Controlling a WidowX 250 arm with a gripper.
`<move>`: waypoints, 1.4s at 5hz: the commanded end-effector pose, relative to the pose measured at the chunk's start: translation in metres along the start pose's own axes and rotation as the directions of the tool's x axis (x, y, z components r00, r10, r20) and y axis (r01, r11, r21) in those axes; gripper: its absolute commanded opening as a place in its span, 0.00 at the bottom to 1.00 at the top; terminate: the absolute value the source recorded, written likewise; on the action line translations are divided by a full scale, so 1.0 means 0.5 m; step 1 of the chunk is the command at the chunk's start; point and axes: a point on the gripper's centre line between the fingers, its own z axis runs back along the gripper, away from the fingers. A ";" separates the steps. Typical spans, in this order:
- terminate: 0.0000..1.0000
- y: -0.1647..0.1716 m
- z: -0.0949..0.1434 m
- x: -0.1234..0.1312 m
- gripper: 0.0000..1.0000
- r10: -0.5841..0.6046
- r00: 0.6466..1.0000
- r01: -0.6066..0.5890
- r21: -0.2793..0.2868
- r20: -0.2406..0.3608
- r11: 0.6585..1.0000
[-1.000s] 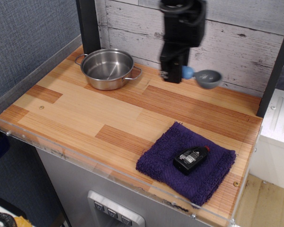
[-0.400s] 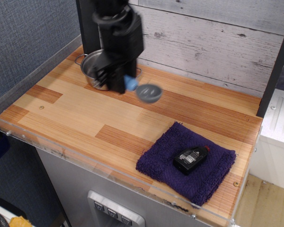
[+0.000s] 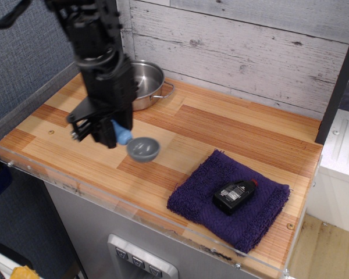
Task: Place the spatual near by blur cloth.
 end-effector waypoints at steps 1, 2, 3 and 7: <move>0.00 -0.001 -0.020 -0.015 0.00 -0.027 0.999 0.029 0.063 -0.036 0.998; 0.00 0.013 -0.036 -0.012 0.00 -0.033 0.999 0.036 0.068 -0.043 0.997; 0.00 0.017 -0.058 -0.011 0.00 -0.034 0.999 0.036 0.075 -0.025 0.997; 0.00 0.002 -0.070 -0.011 1.00 -0.006 1.000 0.005 0.048 0.015 0.999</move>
